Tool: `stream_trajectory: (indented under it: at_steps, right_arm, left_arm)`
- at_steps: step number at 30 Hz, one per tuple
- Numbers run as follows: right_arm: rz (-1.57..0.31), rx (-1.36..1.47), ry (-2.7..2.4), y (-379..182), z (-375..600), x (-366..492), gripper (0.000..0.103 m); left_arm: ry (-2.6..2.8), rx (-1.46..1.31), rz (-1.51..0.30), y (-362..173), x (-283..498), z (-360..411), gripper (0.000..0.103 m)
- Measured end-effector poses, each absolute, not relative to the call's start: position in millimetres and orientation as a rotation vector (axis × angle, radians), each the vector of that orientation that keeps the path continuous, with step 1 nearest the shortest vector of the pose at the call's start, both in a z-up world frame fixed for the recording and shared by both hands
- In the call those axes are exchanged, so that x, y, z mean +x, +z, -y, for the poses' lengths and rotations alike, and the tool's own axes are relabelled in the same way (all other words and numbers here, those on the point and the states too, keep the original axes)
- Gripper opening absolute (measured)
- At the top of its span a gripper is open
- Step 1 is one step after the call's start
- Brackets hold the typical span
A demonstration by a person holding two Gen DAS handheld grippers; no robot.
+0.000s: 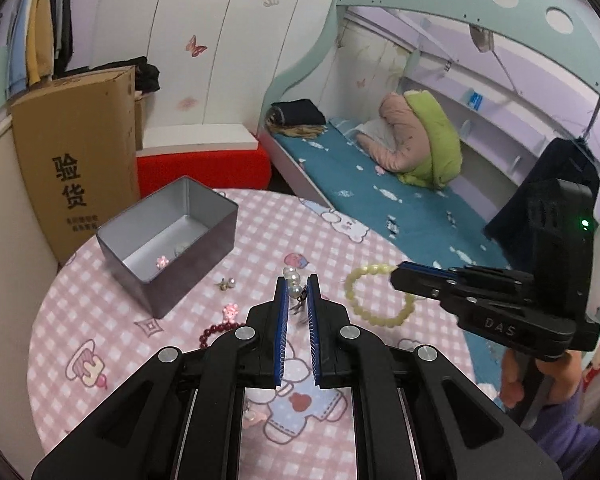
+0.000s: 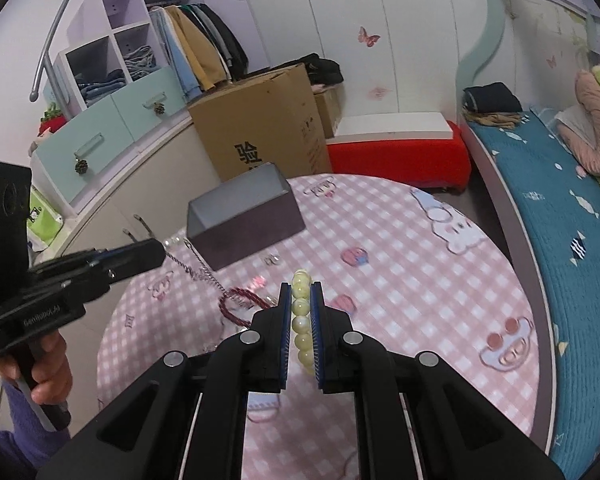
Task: Organize jewelry
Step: 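Carry both items over the grey box and open both grippers to drop them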
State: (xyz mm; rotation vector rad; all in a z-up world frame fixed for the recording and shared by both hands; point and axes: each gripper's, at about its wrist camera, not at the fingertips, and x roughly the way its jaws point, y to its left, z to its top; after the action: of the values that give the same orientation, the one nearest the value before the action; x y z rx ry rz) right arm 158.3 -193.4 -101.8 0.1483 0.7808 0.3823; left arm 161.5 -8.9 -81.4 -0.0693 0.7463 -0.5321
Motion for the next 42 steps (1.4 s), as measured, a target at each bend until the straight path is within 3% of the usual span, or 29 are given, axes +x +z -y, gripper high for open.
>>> stream_trajectory:
  at_steps: [14, 26, 42]
  right_arm:
    - [-0.704, 0.113, 0.456, -50.1, 109.4, 245.0, 0.009]
    - [-0.832, 0.09, 0.406, -106.8, 58.9, 316.4, 0.009]
    - [-0.919, 0.092, 0.401, -133.0, 50.6, 325.8, 0.012]
  left_arm:
    - [-0.397, -0.148, -0.757, -52.7, 256.7, -49.2, 0.01]
    - [-0.349, -0.179, -0.999, -144.3, 317.6, -59.2, 0.01]
    - [-0.334, -0.162, -1.013, -149.8, 317.9, -55.7, 0.013]
